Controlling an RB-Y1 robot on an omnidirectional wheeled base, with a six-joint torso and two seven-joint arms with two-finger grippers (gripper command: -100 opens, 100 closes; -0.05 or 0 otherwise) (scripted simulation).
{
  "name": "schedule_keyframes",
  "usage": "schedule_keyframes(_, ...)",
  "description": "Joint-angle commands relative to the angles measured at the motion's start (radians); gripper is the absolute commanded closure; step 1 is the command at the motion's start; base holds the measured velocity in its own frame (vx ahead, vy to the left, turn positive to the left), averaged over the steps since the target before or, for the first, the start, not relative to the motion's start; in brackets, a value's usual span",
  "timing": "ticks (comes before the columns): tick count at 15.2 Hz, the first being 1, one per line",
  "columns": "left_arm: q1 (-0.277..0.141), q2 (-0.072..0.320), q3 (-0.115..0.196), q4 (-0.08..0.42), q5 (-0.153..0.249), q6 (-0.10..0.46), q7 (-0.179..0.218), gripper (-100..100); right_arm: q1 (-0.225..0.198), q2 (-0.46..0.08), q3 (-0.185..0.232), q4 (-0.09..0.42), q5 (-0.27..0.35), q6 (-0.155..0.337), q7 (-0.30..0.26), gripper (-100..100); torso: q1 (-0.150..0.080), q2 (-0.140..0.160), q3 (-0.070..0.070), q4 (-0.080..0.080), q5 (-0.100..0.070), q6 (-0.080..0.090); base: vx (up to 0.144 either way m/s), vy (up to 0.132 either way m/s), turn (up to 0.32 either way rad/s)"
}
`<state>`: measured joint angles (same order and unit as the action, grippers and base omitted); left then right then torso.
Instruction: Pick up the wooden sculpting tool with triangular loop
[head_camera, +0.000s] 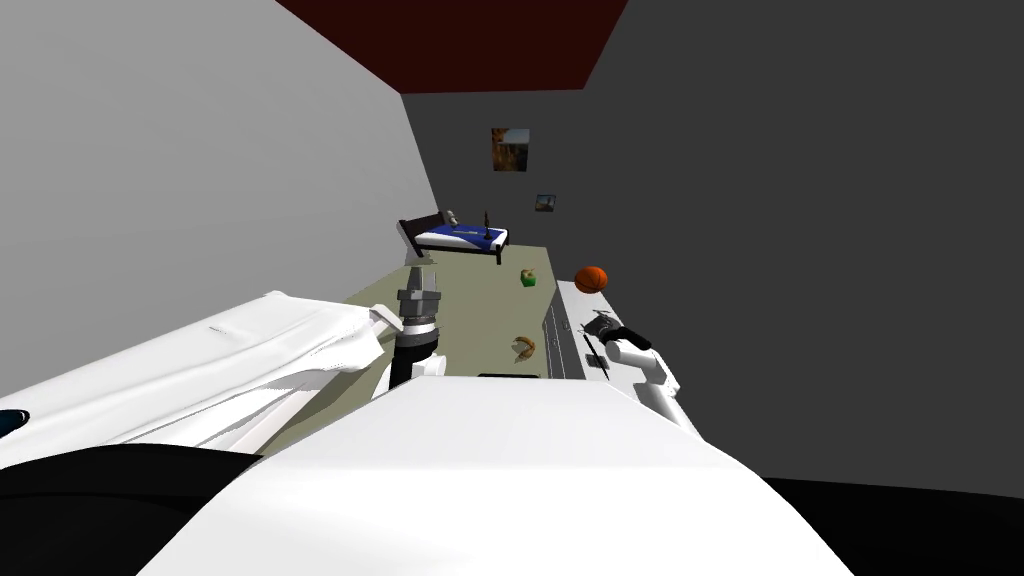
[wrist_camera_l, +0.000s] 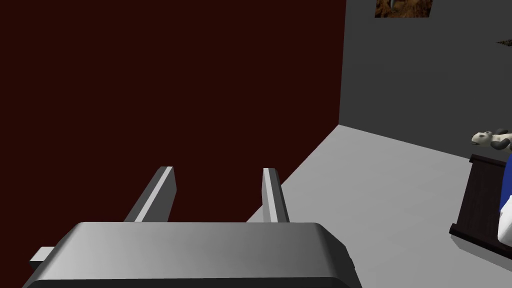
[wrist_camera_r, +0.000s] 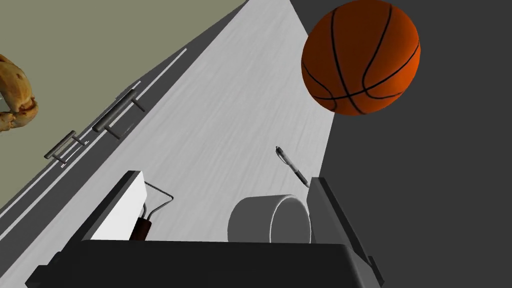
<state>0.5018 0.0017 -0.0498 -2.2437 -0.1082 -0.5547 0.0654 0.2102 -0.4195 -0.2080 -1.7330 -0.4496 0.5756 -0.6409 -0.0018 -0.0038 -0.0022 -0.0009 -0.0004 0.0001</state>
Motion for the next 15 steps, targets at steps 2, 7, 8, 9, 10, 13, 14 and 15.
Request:
schedule_keyframes(2, 0.0, 0.0, 0.0, 0.0, 0.0, 0.0, 0.0, 0, 0.002, -0.007, -0.004, 0.009, -0.014, 0.055, -0.012, -100, 0.0, 0.0, 0.0, 0.0, 0.0, 0.0, 0.031, -0.008, -0.001)
schedule_keyframes(7, 0.0, 0.0, 0.0, 0.0, 0.0, 0.0, 0.0, 0, -0.027, -0.036, -0.022, 0.084, -0.077, 0.16, -0.07, -100, 0.001, 0.002, 0.001, 0.0, 0.0, 0.0, 0.033, -0.006, -0.02)
schedule_keyframes(8, 0.0, 0.0, 0.0, 0.0, 0.0, 0.0, 0.0, 0, -0.027, -0.036, -0.022, 0.084, -0.077, 0.178, -0.07, -100, 0.001, 0.001, 0.001, 0.0, 0.0, 0.0, 0.046, -0.01, -0.03)
schedule_keyframes(9, 0.0, 0.0, 0.0, 0.0, 0.0, 0.0, 0.0, 0, -0.027, -0.036, -0.022, 0.084, -0.077, 0.199, -0.07, -100, 0.001, 0.001, 0.001, 0.0, 0.0, 0.0, 0.035, -0.007, -0.009)
schedule_keyframes(10, 0.0, 0.0, 0.0, 0.0, 0.0, 0.0, 0.0, 0, -0.027, -0.036, -0.022, 0.084, -0.077, 0.199, -0.07, -100, 0.001, 0.001, 0.001, 0.0, 0.0, 0.0, 0.02, -0.004, 0.001)
schedule_keyframes(13, 0.0, 0.0, 0.0, 0.0, 0.0, 0.0, 0.0, 0, -0.042, -0.05, -0.032, 0.12, -0.108, 0.269, -0.099, -100, 0.001, 0.001, 0.001, 0.0, 0.0, 0.0, 0.036, -0.009, -0.023)
schedule_keyframes(14, 0.0, 0.0, 0.0, 0.0, 0.0, 0.0, 0.0, 0, -0.056, -0.064, -0.041, 0.156, -0.138, 0.292, -0.126, -100, 0.001, 0.001, 0.001, 0.0, 0.0, 0.0, 0.042, -0.005, -0.029)
schedule_keyframes(15, 0.0, 0.0, 0.0, 0.0, 0.0, 0.0, 0.0, 0, -0.056, -0.064, -0.041, 0.156, -0.138, 0.312, -0.126, -100, 0.001, 0.001, 0.001, 0.0, 0.0, 0.0, 0.049, -0.01, -0.028)
